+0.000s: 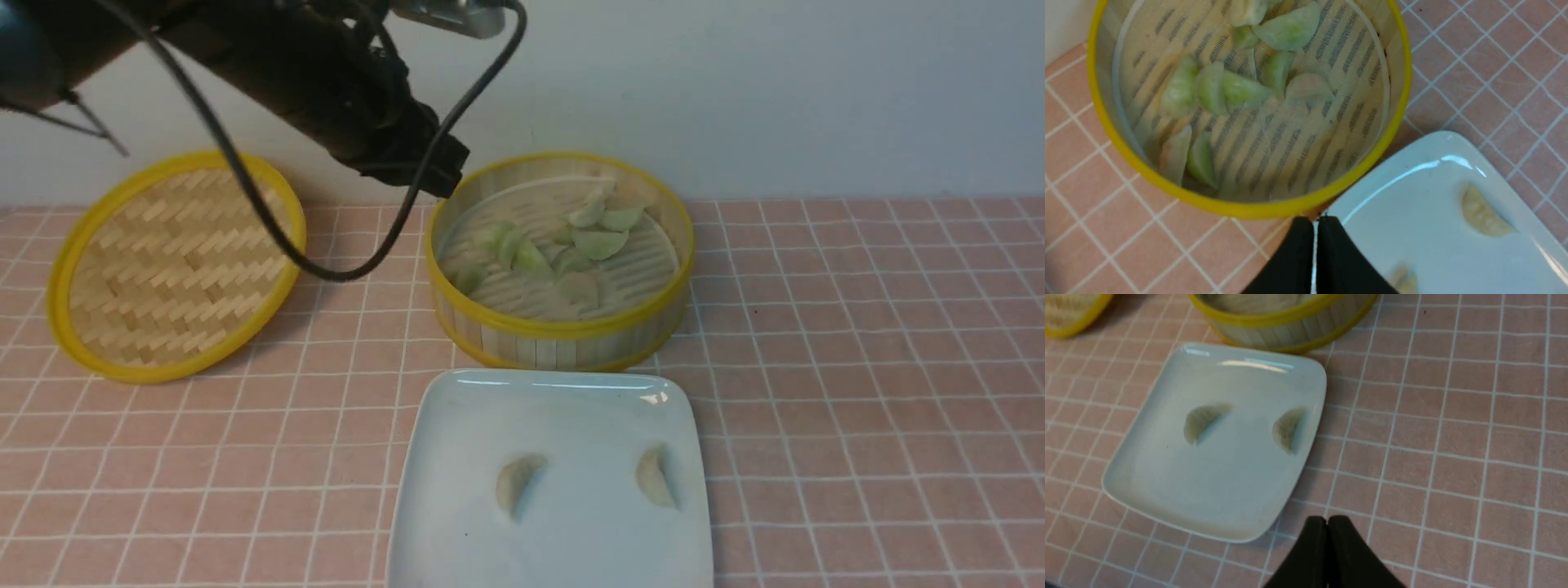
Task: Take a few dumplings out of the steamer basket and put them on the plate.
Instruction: Use the left arm to grab a dumpling from the steamer
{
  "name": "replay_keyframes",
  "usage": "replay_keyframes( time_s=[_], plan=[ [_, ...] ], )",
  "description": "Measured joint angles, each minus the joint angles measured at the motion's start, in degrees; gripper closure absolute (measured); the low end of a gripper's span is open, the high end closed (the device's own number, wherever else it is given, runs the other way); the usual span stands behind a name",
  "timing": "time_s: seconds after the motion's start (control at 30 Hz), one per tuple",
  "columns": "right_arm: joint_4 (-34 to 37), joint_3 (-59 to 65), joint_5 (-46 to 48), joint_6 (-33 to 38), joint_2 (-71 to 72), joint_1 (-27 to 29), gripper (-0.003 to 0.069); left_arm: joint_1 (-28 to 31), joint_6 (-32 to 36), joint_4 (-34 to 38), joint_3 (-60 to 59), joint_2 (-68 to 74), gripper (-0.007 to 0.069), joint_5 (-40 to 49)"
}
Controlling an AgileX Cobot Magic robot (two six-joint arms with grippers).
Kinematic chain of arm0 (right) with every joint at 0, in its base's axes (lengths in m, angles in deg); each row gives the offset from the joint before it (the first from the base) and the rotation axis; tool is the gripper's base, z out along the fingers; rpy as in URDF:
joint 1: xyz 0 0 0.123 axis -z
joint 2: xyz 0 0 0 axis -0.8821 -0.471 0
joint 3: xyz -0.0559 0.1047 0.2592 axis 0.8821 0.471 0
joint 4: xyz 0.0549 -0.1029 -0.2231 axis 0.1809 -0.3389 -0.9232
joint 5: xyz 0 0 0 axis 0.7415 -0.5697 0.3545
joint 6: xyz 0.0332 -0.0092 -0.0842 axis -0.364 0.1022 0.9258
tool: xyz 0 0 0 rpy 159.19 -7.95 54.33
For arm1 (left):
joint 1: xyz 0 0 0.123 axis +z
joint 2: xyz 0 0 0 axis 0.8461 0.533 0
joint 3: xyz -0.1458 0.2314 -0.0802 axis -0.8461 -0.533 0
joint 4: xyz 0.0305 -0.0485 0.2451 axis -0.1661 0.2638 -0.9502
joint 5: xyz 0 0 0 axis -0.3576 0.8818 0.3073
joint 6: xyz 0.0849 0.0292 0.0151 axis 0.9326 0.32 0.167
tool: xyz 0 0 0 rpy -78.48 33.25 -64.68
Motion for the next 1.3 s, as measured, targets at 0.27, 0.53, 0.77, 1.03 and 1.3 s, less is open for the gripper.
replay_keyframes(
  time_s=[0.27, 0.53, 0.77, 1.03, 1.3],
  plan=[
    [-0.32, -0.97, 0.02, 0.78, -1.64, 0.00, 0.0673, 0.00, 0.74, -6.18, 22.41, 18.54, 0.0471, 6.63],
    [-0.45, -0.97, 0.02, 0.78, -1.64, 0.00, 0.0673, 0.00, 1.98, -9.69, 37.41, 33.83, 0.0335, 4.41],
    [-0.45, -0.97, 0.02, 0.78, -1.64, 0.00, 0.0673, -0.63, 6.01, -10.79, 37.97, 37.67, 0.0333, -0.04],
    [-0.45, -0.97, -0.08, 0.79, -1.64, 0.00, 0.0673, -1.63, 6.54, -11.20, 38.34, 39.96, 0.0333, -1.86],
    [-0.45, -0.97, -0.13, 0.79, -1.64, 0.00, 0.0673, -2.28, 5.55, -12.45, 38.48, 40.70, 0.0369, -1.35]
  ],
)
